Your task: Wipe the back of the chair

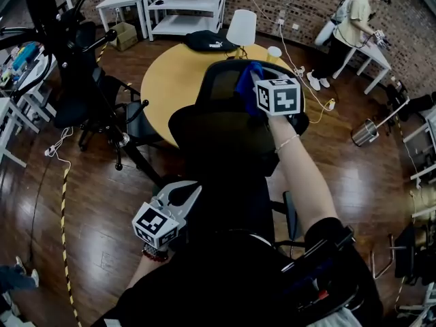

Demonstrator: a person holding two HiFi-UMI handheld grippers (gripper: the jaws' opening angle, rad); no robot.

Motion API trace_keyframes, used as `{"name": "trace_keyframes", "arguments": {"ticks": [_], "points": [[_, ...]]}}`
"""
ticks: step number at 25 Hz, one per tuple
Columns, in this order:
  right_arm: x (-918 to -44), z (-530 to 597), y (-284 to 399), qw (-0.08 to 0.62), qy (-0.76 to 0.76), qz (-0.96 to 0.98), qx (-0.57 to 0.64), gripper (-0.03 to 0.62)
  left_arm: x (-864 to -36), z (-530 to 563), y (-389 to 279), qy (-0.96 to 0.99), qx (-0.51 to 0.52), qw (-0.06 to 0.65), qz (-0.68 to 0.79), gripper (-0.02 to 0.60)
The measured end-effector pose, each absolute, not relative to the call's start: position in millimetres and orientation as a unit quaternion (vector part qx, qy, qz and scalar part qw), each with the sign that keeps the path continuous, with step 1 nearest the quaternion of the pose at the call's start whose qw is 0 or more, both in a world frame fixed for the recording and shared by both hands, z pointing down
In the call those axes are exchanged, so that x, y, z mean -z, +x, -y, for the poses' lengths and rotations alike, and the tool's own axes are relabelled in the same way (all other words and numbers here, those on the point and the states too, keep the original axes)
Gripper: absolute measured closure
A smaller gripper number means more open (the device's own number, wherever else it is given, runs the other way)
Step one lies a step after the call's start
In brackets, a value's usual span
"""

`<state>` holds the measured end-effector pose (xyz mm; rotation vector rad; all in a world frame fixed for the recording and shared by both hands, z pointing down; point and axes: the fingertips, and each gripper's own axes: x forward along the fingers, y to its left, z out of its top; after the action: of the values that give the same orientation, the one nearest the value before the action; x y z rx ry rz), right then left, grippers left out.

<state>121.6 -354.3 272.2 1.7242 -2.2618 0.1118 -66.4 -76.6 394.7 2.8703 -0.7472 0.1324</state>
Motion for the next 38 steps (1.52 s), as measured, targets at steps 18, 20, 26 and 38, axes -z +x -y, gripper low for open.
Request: {"name": "trace_keyframes", "arguments": {"ticks": [18, 20, 26, 38], "points": [[-262, 346, 16, 0.095, 0.530, 0.842, -0.046, 0.551, -406, 68, -105, 0.957, -0.039, 0.089, 0.274, 0.575], [-259, 342, 4, 0.087, 0.531, 0.842, -0.040, 0.553, -409, 65, -106, 0.959, -0.043, 0.083, 0.268, 0.575], [-257, 328, -20, 0.053, 0.501, 0.864, -0.030, 0.553, -412, 56, -101, 0.963, -0.040, 0.105, 0.245, 0.575], [-258, 308, -47, 0.044, 0.449, 0.892, -0.013, 0.553, -401, 47, -88, 0.969, -0.060, 0.089, 0.222, 0.575]]}}
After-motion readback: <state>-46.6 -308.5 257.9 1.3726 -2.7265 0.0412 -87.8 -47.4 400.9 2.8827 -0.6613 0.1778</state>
